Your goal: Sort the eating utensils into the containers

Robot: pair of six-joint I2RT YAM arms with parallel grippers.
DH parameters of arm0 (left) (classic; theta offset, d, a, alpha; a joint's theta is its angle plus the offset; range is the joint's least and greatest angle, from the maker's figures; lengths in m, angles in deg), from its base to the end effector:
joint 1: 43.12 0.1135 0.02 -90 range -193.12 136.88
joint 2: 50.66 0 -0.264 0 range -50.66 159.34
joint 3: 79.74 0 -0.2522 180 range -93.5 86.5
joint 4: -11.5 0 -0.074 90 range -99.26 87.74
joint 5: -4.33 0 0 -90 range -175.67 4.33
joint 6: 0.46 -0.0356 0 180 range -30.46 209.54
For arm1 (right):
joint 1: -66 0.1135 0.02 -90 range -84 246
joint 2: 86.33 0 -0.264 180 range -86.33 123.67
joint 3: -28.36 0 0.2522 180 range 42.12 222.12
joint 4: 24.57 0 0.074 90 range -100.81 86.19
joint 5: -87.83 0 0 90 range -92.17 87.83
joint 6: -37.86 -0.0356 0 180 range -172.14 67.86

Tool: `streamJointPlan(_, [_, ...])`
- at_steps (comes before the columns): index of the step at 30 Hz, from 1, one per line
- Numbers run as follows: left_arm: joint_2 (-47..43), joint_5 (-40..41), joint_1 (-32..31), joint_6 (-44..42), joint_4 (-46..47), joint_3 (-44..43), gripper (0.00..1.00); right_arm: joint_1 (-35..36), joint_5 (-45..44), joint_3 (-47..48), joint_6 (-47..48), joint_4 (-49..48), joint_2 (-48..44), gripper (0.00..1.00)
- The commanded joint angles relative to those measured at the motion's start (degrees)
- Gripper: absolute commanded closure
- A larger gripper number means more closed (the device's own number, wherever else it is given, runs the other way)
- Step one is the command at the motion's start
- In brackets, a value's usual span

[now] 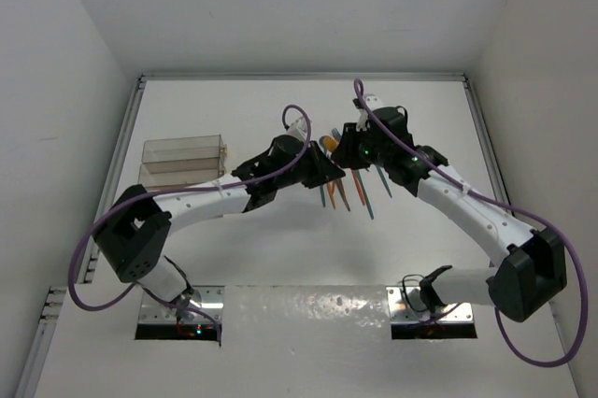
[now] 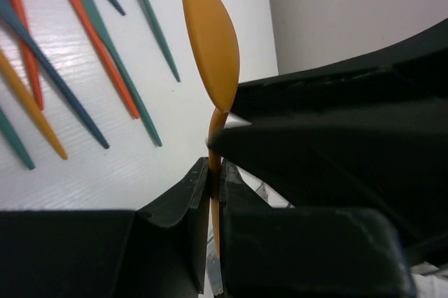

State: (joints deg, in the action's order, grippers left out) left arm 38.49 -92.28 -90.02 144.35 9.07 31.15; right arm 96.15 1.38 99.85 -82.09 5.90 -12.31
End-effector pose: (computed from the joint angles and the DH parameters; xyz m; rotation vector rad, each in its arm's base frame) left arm 0.2389 -0.2613 0.2492 -0.0667 2.1894 -1.2147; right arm 0.2506 0.1481 0.2965 -0.0413 2.2229 0.6640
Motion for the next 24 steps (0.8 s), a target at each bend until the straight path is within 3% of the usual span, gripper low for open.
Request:
streamJointPlan(1, [-3.96, 5.1, -0.22, 2.67, -1.55, 1.38, 1.0, 0.26, -2.13, 2.11, 0.77, -0.54, -0.98, 0.58])
streamJointPlan(4, [-7.82, 9.94, 1.97, 5.13, -6.05, 3.75, 1.0, 0.17, -5.64, 3.95, 2.17, 1.83, -0.98, 0.4])
streamJointPlan(7, [-13.0, 14.85, 6.36, 10.47, -11.41, 7.62, 1.0, 0.08, -9.69, 5.81, 3.41, 4.47, -0.98, 0.31])
streamJointPlan(12, [-24.79, 21.36, 18.05, 16.99, -25.18, 15.71, 1.0, -0.44, -11.2, 5.73, 2.8, 8.07, -1.16, 0.27])
streamJointPlan(16, [-34.64, 32.34, 25.51, 19.8, -36.19, 17.03, 1.0, -0.62, -9.09, 3.44, 1.04, 8.25, -1.25, 0.26])
streamJointPlan(20, [-37.99, 34.21, 33.52, 22.62, -43.05, 18.0, 1.0, -0.53, -6.98, 2.03, 0.6, 7.55, -1.25, 0.25])
streamJointPlan(24, [-39.66, 33.07, 40.82, 23.86, -43.15, 20.37, 1.0, -0.44, -6.72, 1.59, 1.04, 7.64, -1.6, 0.25])
